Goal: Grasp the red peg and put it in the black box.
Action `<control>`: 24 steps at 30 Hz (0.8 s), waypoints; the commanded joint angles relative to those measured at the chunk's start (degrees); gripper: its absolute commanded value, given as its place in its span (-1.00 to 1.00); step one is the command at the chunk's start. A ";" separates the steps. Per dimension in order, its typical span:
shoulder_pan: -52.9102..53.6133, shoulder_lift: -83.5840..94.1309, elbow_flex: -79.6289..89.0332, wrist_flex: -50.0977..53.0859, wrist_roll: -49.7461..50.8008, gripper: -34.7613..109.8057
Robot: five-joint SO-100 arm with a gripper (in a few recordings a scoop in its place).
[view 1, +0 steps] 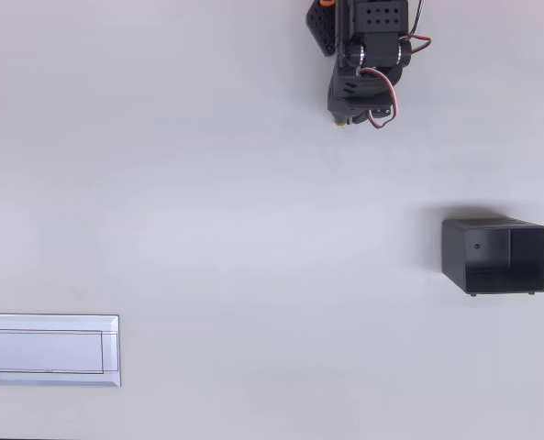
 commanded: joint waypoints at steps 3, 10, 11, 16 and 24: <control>-0.53 -2.37 0.53 1.76 -0.62 -0.52; -0.53 -2.37 0.53 1.76 -0.62 -0.52; -0.53 -2.37 0.53 1.76 -0.62 -0.52; -0.53 -2.37 0.53 1.76 -0.62 -0.52; -0.53 -2.37 0.53 1.76 -0.62 -0.52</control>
